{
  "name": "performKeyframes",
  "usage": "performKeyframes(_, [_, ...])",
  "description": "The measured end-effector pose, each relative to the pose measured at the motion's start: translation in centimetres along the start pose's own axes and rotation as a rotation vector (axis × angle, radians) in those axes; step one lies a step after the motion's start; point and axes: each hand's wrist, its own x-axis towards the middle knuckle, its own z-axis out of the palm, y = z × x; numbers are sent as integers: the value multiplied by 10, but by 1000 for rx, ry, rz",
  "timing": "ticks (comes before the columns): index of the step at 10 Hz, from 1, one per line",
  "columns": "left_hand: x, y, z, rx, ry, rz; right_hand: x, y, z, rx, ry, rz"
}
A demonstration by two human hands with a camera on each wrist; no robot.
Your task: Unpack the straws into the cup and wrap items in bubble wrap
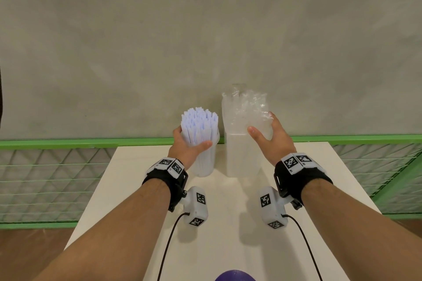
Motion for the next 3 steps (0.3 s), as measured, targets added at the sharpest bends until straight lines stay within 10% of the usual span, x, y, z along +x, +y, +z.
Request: performKeyframes(3, [-11,27,-16,106,83,86,-4,-10,-16,-9,-30,-36])
